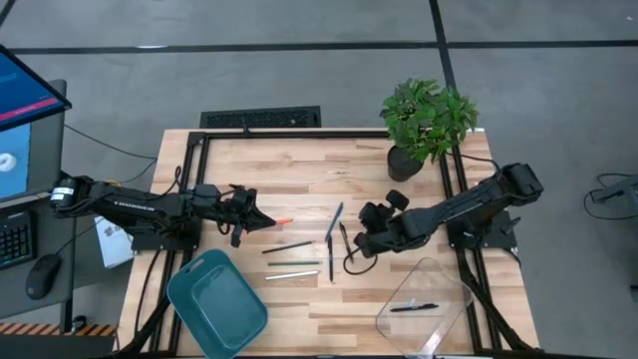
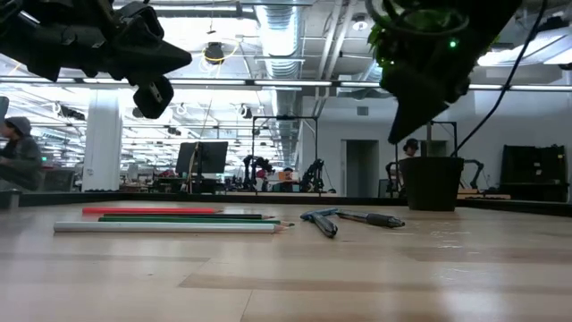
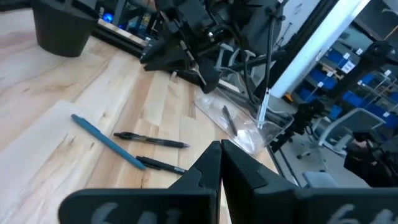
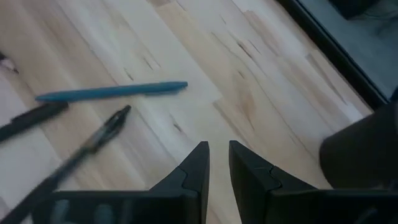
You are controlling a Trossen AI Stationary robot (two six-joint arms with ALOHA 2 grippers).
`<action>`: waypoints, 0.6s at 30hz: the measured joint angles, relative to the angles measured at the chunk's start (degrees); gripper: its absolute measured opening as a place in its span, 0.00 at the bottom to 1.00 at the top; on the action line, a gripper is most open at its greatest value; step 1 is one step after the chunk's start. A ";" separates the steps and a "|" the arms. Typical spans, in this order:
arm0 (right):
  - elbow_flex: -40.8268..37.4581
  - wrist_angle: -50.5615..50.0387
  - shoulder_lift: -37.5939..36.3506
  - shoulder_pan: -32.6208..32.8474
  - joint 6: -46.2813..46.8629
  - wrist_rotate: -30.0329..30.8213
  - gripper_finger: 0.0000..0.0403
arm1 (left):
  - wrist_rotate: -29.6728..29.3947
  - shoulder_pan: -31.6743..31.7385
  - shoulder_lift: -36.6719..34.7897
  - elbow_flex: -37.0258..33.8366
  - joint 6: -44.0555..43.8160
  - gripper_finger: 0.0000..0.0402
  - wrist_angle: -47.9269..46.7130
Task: Sort pens & pencils
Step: Put the right black pen in the transparent bin
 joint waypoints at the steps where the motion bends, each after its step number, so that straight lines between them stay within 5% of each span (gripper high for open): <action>1: 0.07 0.40 0.42 -0.17 -0.02 0.12 0.21 | 0.00 0.00 0.00 0.00 -0.02 0.00 -0.01; 18: 0.06 7.60 -0.61 -3.26 0.17 -1.55 0.26 | -4.14 -0.01 0.00 0.00 -0.01 0.00 -1.82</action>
